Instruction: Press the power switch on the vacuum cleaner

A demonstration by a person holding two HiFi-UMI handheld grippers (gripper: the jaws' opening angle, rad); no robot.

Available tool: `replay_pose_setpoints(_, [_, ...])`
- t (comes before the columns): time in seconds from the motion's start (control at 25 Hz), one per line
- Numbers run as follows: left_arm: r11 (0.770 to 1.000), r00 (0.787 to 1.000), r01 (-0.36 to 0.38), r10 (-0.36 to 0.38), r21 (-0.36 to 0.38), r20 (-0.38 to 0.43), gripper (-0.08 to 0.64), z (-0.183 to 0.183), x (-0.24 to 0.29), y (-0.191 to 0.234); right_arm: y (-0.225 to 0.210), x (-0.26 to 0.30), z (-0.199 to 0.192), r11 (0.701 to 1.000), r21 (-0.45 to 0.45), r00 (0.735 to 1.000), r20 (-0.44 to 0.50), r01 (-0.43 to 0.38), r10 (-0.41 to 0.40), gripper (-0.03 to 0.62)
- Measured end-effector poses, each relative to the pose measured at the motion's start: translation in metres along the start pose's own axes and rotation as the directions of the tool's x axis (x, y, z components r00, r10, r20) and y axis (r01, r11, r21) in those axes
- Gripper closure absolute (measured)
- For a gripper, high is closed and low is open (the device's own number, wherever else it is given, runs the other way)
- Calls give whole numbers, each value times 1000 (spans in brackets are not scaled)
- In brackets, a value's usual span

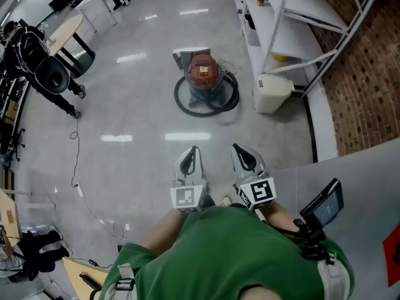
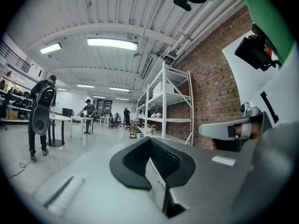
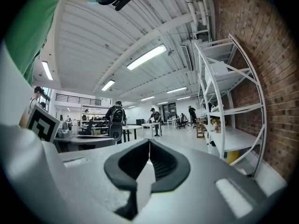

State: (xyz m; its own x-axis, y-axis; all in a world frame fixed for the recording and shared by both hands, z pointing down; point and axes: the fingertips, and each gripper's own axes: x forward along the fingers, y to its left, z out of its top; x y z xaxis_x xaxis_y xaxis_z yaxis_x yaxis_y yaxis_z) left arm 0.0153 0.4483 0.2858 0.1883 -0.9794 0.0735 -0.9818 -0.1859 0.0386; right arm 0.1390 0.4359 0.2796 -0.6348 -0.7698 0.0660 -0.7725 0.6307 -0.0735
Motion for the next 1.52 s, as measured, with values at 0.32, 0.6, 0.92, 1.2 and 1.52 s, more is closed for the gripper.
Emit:
replay_pose_setpoints(0.32, [998,998,59,-59,-17,2,554,11,80,58,-20,90,12,998,-13,998,-26,58,-58,588])
replay_pose_setpoints(0.6, [995,995,98,-97,-33,8,554,15,131,121,-19,166,15,994,-18,993,-43,107,-108,588])
replay_pose_setpoints(0.92, [994,995,104,-103,-34,9,554,25,163,174,-16,230,23,992,-23,991,-47,122,-123,588])
replay_pose_setpoints(1.2, [992,993,120,-120,-33,12,554,30,192,186,-39,264,28,991,-11,990,-33,135,-135,588])
replay_pose_setpoints(1.52, [995,995,98,-98,-12,-10,554,19,252,203,-79,319,16,993,8,992,-22,121,-121,588])
